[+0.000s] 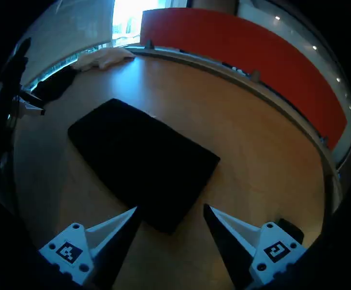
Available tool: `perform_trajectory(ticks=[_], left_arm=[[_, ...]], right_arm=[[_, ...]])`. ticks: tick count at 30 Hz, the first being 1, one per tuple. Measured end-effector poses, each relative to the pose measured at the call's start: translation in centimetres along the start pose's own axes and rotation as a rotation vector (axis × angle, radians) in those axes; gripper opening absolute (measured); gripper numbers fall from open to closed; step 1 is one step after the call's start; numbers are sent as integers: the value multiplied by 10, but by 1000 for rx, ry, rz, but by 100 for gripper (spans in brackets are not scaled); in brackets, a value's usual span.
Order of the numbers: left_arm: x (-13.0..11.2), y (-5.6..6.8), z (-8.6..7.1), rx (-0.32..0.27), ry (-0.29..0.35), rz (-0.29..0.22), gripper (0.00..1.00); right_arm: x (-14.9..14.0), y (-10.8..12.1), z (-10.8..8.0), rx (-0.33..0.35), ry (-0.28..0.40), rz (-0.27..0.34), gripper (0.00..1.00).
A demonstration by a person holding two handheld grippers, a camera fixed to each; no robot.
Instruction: Fold towel
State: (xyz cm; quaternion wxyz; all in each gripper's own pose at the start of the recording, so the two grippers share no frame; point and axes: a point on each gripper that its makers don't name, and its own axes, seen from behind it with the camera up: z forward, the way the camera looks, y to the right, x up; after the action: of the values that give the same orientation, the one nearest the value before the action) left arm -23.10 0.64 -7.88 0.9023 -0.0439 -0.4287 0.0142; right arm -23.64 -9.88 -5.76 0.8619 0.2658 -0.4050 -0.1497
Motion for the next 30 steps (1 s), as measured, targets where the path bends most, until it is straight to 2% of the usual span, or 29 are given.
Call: perform_trajectory(ticks=[6, 15, 18, 24, 30], left_arm=[[1, 1, 0, -2, 1, -3, 94], [-1, 1, -2, -2, 1, -6, 94], [-2, 1, -3, -2, 2, -6, 94], [-3, 1, -3, -2, 1, -6, 94], [-4, 1, -3, -4, 0, -6, 94]], right_arm=[[-12, -4, -3, 30, -25, 0, 87], [-25, -9, -3, 70, -57, 22, 59], [-27, -9, -3, 81, -64, 20, 54], [-32, -10, -3, 94, -76, 3, 37], [-30, -9, -2, 92, -73, 1, 34]])
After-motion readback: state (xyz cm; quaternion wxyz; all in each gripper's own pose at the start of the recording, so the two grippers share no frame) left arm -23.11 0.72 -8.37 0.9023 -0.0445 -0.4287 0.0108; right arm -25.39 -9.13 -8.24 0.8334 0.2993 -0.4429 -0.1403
